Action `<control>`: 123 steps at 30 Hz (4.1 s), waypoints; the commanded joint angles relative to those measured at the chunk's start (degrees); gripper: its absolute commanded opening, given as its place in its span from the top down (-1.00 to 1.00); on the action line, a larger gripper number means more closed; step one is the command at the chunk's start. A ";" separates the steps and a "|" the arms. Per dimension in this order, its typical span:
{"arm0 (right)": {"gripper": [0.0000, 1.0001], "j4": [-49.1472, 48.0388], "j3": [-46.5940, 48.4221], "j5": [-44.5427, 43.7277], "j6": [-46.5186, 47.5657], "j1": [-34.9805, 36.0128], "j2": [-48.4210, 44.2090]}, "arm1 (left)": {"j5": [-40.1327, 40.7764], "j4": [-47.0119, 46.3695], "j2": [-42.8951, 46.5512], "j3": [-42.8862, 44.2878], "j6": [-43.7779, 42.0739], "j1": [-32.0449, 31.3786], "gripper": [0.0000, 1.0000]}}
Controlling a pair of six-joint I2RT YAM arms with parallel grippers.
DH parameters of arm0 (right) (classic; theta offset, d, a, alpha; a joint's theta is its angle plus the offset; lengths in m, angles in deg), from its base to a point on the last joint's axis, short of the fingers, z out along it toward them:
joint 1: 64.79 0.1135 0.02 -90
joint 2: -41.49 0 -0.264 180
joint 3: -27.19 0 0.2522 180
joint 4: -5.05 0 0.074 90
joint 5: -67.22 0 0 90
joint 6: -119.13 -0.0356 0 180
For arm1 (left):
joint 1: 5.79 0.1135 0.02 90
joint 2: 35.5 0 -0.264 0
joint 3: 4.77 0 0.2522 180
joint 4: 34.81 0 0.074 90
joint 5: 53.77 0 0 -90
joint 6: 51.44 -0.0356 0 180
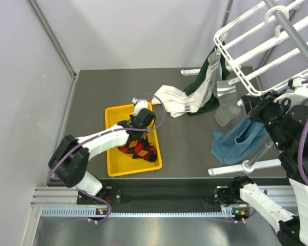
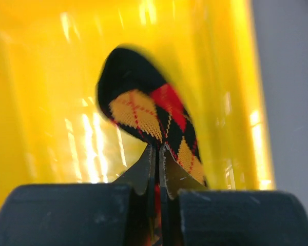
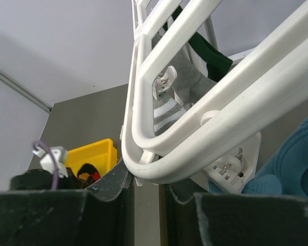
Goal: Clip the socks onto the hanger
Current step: Pick up the sock from the bin, then place the sock in the bin, then pick up the sock from the bin.
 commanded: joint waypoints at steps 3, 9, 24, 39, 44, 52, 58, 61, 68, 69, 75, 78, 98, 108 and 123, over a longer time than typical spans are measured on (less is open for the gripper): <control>1.00 3.17 -0.96 2.01 -0.01 0.00 0.48 | 3.82 -0.58 11.86 10.64 -8.86 0.93 1.00; 1.00 3.26 -0.88 2.10 -0.18 0.09 0.21 | 4.53 -1.63 16.52 13.83 -11.68 1.20 1.00; 1.00 2.38 -2.02 3.15 -0.62 0.00 0.39 | -6.78 3.81 41.55 -13.30 10.64 1.72 0.75; 1.00 2.38 -2.99 3.94 -0.89 0.00 -0.14 | 0.14 18.82 48.28 -8.34 17.49 1.72 -0.32; 1.00 2.73 -2.28 4.03 -0.53 0.09 0.21 | 3.46 32.69 31.57 -1.56 32.33 1.72 -0.14; 1.00 2.91 -2.20 3.77 -0.18 0.00 -0.22 | 7.96 43.97 26.02 -3.49 54.31 2.16 0.04; 1.00 2.82 -2.37 3.51 -0.01 0.09 -0.23 | 4.01 36.69 24.18 -8.40 53.80 4.27 0.12; 1.00 2.82 -2.98 3.33 0.26 0.00 -0.66 | 4.53 32.93 22.86 -11.21 53.02 5.32 0.19; 1.00 2.55 -3.25 3.42 0.17 0.00 -0.49 | 4.09 25.53 17.41 -13.24 50.82 5.77 0.24; 1.00 2.64 -3.16 3.33 0.26 0.09 -0.49 | 3.74 25.00 16.71 -13.33 50.55 5.85 0.24; 1.00 2.82 -3.51 2.89 0.26 0.00 -0.58 | 1.89 20.51 15.65 -14.83 49.05 5.77 0.15; 1.00 2.73 -3.51 3.15 0.08 0.00 -0.40 | 1.89 20.07 13.90 -15.53 49.93 5.77 0.12; 1.00 2.90 -3.25 3.42 -0.27 0.00 -0.32 | 3.56 13.92 14.24 -22.83 52.83 5.77 0.95; 1.00 2.82 -2.99 3.77 -0.44 0.00 -0.23 | 5.78 17.38 23.99 -1.86 19.84 5.33 1.00; 1.00 2.12 -2.20 8.51 -1.68 0.09 -0.14 | -61.01 -27.73 24.09 8.37 -21.08 2.52 1.00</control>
